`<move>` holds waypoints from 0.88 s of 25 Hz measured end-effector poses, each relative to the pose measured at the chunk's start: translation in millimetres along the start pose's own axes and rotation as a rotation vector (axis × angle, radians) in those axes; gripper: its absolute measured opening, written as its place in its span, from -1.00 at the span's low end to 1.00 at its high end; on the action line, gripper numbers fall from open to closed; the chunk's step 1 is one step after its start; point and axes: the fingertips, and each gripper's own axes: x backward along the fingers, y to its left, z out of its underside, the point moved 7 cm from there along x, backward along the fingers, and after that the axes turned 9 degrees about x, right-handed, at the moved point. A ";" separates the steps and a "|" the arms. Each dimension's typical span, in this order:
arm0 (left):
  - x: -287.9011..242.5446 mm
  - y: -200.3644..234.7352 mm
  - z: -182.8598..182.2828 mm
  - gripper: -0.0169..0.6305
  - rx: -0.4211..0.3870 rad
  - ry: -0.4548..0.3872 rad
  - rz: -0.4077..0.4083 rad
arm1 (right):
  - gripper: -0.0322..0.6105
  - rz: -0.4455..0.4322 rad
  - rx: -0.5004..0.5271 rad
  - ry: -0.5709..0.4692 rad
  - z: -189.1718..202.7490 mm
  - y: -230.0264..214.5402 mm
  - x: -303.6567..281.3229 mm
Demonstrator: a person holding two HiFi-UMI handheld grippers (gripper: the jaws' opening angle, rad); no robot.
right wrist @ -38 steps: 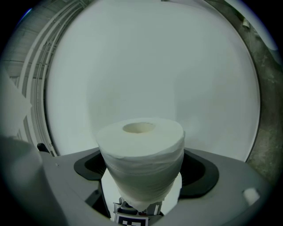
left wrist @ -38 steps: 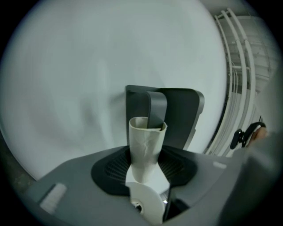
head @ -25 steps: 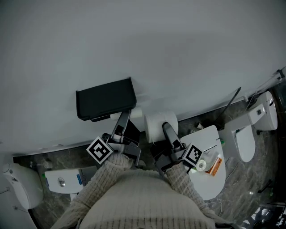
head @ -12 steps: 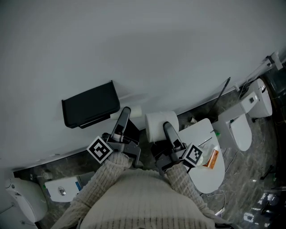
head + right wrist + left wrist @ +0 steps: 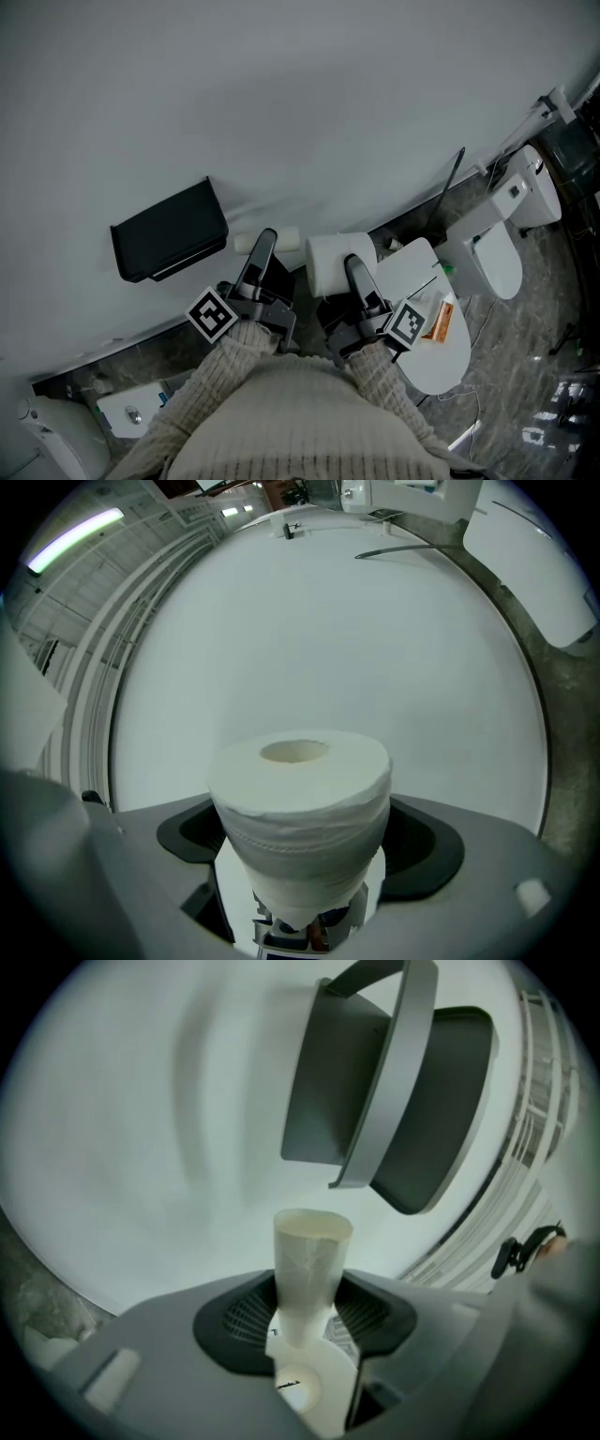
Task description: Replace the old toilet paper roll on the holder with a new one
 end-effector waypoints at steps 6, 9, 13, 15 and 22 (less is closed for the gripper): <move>10.2 1.0 16.8 -0.39 0.003 -0.019 -0.020 | 0.63 -0.024 -0.005 0.008 -7.3 6.1 -1.6; 20.5 0.1 10.4 -0.39 -0.008 -0.036 -0.027 | 0.63 -0.036 -0.013 0.028 -3.1 6.2 -10.7; 25.8 -2.1 7.1 -0.39 -0.014 -0.064 -0.037 | 0.63 -0.040 -0.026 0.053 -4.0 5.3 -21.5; 30.6 -3.1 4.7 -0.39 -0.010 -0.079 -0.046 | 0.63 -0.040 -0.030 0.066 -2.0 4.7 -28.6; 57.3 -6.5 -27.4 -0.39 -0.011 -0.136 -0.059 | 0.63 -0.049 -0.037 0.125 28.8 4.5 -66.1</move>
